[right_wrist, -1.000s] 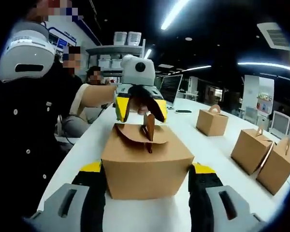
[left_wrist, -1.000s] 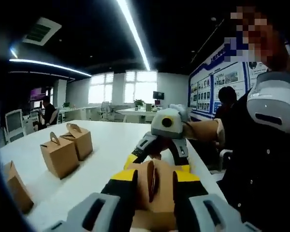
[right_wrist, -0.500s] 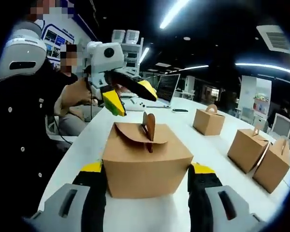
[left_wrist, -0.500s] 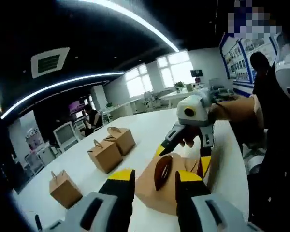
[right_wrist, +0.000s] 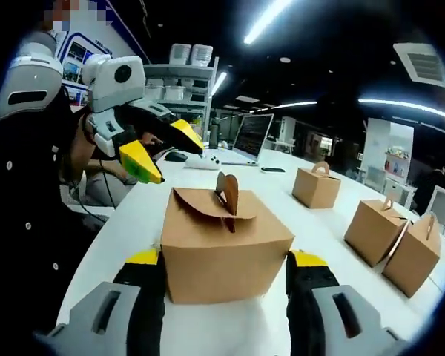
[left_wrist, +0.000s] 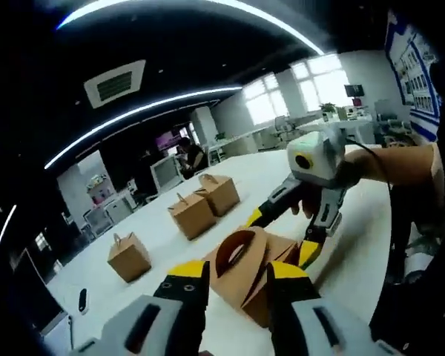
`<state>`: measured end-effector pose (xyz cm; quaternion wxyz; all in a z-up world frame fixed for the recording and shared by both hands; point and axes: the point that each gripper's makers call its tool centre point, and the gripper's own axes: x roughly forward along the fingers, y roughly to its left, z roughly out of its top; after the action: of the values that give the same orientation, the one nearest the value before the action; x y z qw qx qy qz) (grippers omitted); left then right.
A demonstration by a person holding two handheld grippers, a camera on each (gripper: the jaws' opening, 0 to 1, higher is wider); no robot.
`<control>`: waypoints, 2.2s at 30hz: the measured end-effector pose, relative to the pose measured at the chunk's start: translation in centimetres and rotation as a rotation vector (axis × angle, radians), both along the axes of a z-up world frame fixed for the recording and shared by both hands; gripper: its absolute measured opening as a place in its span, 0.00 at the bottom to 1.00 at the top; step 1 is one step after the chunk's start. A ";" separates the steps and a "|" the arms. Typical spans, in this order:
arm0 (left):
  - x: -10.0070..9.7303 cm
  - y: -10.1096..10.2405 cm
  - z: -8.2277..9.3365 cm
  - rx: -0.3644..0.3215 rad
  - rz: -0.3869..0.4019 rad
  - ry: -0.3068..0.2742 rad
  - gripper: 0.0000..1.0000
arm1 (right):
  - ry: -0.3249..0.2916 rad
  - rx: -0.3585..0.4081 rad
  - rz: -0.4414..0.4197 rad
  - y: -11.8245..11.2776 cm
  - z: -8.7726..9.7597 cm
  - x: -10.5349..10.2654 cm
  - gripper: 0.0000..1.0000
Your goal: Pick up one paper box from the group, open the paper box, and remove the item inside
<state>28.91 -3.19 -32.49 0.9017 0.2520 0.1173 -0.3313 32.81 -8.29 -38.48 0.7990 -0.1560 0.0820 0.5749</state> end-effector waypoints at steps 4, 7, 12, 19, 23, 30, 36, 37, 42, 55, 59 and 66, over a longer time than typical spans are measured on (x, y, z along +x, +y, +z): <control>-0.3 -0.4 -0.2 0.044 -0.010 -0.006 0.32 | -0.001 0.005 0.001 -0.1 0.0 -0.1 0.64; -0.6 -0.5 -0.3 0.069 -0.017 -0.002 0.33 | 0.007 0.008 0.006 -0.2 0.1 -0.3 0.66; -0.9 -0.3 -0.1 0.056 -0.012 0.009 0.33 | 0.018 0.003 0.023 -0.6 0.3 -0.3 0.73; -1.3 0.0 0.7 -0.061 0.076 0.057 0.31 | 0.011 -0.004 0.022 -0.7 0.5 0.7 0.76; -1.8 -0.1 0.5 -0.112 0.085 0.092 0.32 | 0.007 -0.005 0.023 -0.7 0.5 0.5 0.76; -2.8 1.8 -1.4 -0.075 0.054 0.154 0.35 | 0.034 -0.038 -0.001 -2.8 -0.3 -0.4 0.75; -1.9 6.1 -1.4 -0.068 0.094 0.143 0.37 | 0.050 -0.064 -0.035 -4.9 0.2 -2.5 0.73; -1.8 6.6 -1.4 -0.067 0.095 0.145 0.37 | 0.050 -0.069 -0.044 -5.2 0.5 -2.9 0.73; -1.2 7.9 -1.7 -0.069 0.097 0.177 0.37 | 0.026 -0.100 -0.087 -6.5 1.9 -4.1 0.71; -0.9 8.2 -3.3 -0.089 0.017 0.273 0.37 | 0.032 -0.097 -0.129 -7.9 2.2 -5.6 0.71; -1.5 7.1 -3.1 -0.099 -0.013 0.276 0.37 | 0.037 -0.117 -0.130 -7.7 1.5 -4.9 0.71; -1.4 7.6 -2.4 -0.048 0.059 0.223 0.36 | 0.041 -0.100 -0.117 -6.8 1.4 -3.0 0.71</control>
<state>27.55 4.44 -34.86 0.8982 0.1882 0.2163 -0.3333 29.85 -15.10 -37.10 0.8205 -0.1791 0.1359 0.5256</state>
